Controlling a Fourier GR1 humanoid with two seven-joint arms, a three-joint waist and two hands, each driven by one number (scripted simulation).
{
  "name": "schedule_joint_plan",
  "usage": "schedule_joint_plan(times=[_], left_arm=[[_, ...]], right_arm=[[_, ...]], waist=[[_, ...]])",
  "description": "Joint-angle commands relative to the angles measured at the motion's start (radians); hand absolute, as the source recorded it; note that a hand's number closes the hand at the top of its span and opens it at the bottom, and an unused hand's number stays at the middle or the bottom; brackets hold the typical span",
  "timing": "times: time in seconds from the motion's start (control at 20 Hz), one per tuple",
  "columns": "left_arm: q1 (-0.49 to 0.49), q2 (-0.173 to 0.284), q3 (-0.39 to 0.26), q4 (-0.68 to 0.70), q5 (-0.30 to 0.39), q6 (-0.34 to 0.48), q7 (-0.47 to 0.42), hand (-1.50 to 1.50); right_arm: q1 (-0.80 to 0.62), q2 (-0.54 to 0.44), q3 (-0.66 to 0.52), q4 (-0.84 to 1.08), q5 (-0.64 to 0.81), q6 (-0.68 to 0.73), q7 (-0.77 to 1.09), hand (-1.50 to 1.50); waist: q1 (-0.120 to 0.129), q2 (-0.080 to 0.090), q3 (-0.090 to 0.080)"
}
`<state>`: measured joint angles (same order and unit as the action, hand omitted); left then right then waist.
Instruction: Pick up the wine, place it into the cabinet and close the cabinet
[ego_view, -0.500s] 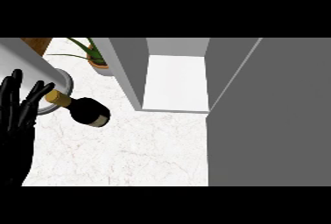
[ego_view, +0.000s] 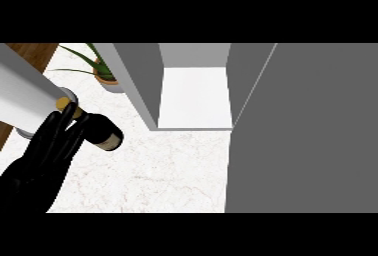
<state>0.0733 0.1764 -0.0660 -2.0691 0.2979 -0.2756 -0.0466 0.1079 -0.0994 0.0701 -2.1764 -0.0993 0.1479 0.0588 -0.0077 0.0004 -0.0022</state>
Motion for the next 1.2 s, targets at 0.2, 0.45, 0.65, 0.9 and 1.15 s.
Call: schedule_joint_plan(times=[0.2,0.45,0.65,0.9,1.15], left_arm=[[0.137,0.019,-0.048,-0.103,0.189,-0.123,0.083,-1.50],[0.141,0.029,-0.010,-0.285,0.258,-0.037,0.220,-1.50],[0.094,-0.002,0.002,-0.189,0.267,-0.062,0.198,-1.50],[0.080,0.025,0.039,-0.347,0.349,0.056,0.355,-1.50],[0.081,0.046,0.145,-0.335,0.401,0.061,0.377,-1.50]], right_arm=[[0.076,-0.037,0.019,-0.161,-0.101,0.044,0.172,-1.50],[0.054,-0.035,0.054,-0.329,-0.108,-0.009,0.346,-1.50],[0.021,-0.063,-0.026,-0.316,-0.168,0.011,0.375,-1.50],[-0.013,-0.024,0.051,-0.342,-0.090,-0.025,0.411,-1.50],[0.035,-0.032,0.005,-0.386,-0.148,-0.002,0.422,-1.50]], waist=[[0.009,-0.002,0.002],[0.010,-0.003,0.002],[0.005,-0.001,0.002],[0.007,-0.002,0.002],[0.006,-0.003,0.002]])
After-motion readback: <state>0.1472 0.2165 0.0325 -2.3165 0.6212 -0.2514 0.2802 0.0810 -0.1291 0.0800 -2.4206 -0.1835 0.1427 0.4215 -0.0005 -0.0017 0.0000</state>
